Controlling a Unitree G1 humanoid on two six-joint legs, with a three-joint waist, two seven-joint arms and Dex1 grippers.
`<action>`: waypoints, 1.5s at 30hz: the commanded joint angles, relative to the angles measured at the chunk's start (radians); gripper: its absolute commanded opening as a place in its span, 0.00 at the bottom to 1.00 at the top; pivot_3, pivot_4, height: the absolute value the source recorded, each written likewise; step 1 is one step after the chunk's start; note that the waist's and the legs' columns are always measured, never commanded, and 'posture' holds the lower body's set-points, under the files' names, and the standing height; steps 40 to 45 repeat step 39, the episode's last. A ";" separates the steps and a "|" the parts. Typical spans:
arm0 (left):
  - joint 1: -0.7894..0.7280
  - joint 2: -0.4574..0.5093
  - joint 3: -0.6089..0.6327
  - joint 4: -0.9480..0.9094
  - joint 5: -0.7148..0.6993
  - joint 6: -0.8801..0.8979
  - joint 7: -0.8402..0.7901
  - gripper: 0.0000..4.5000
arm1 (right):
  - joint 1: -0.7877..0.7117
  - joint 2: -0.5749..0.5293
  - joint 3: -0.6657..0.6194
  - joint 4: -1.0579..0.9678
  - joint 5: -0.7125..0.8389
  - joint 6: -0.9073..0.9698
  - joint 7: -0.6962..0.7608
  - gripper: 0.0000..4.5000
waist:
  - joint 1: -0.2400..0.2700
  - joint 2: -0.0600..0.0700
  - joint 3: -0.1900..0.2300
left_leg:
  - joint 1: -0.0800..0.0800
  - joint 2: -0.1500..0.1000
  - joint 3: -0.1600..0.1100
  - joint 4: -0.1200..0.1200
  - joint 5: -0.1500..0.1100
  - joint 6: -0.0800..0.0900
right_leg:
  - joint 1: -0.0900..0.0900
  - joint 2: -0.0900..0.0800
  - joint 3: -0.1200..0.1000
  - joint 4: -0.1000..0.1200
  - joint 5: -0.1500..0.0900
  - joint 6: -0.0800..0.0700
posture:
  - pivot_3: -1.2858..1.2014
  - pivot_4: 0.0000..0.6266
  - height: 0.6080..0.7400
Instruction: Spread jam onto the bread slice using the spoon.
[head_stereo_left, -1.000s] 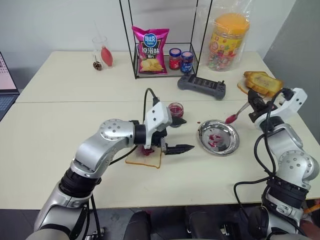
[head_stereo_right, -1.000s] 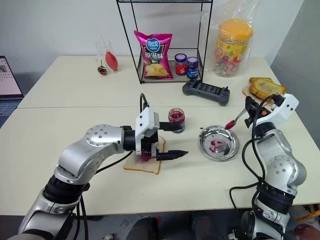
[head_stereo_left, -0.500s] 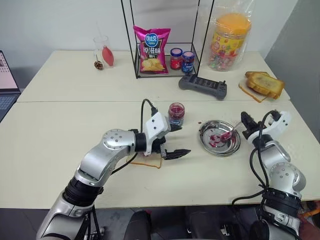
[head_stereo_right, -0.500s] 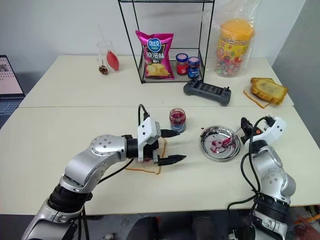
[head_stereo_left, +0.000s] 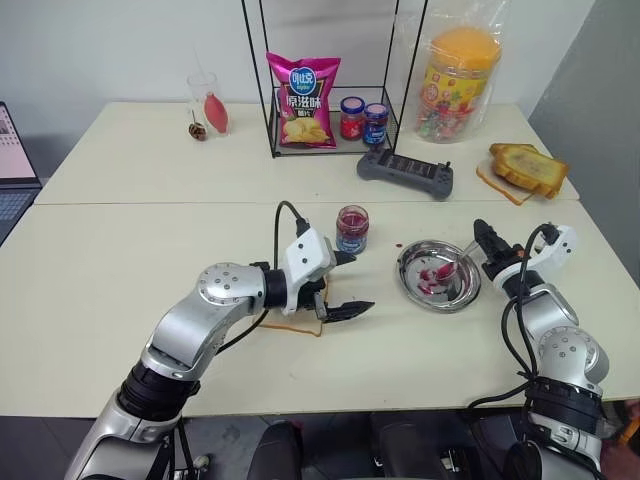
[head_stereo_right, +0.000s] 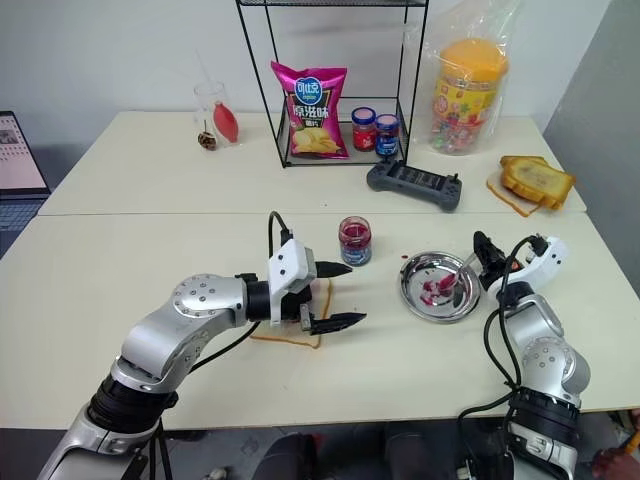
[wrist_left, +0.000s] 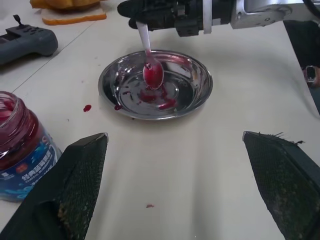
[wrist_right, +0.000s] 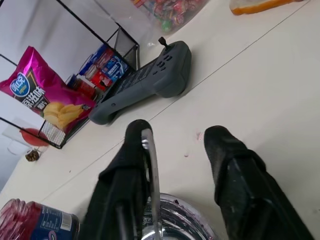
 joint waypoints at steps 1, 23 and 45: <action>-0.001 0.008 0.027 -0.042 -0.001 -0.003 0.005 1.00 | -0.004 -0.018 0.005 -0.012 0.008 -0.019 0.018 0.64 | 0.000 0.000 0.000 | 0.000 0.000 0.000 0.000 0.000 0.000 | 0.000 0.000 0.000 0.000 0.000 0.000 | 0.52 0.24 1.00; -0.092 0.135 0.261 0.116 -0.050 -0.061 -0.050 1.00 | 0.044 -0.282 0.112 -0.152 -0.029 0.083 0.195 0.99 | 0.001 0.000 0.000 | 0.000 0.000 0.000 0.000 0.000 0.000 | 0.000 0.000 0.000 0.000 0.000 0.000 | 0.52 0.24 1.00; 0.059 0.536 0.498 0.433 -0.126 0.011 -0.394 1.00 | 0.212 -0.880 0.128 -0.266 0.077 0.278 0.809 0.99 | 0.003 -0.001 0.002 | 0.000 0.000 0.000 0.001 0.000 0.000 | 0.000 -0.002 -0.003 -0.001 -0.002 0.000 | 0.52 0.24 1.00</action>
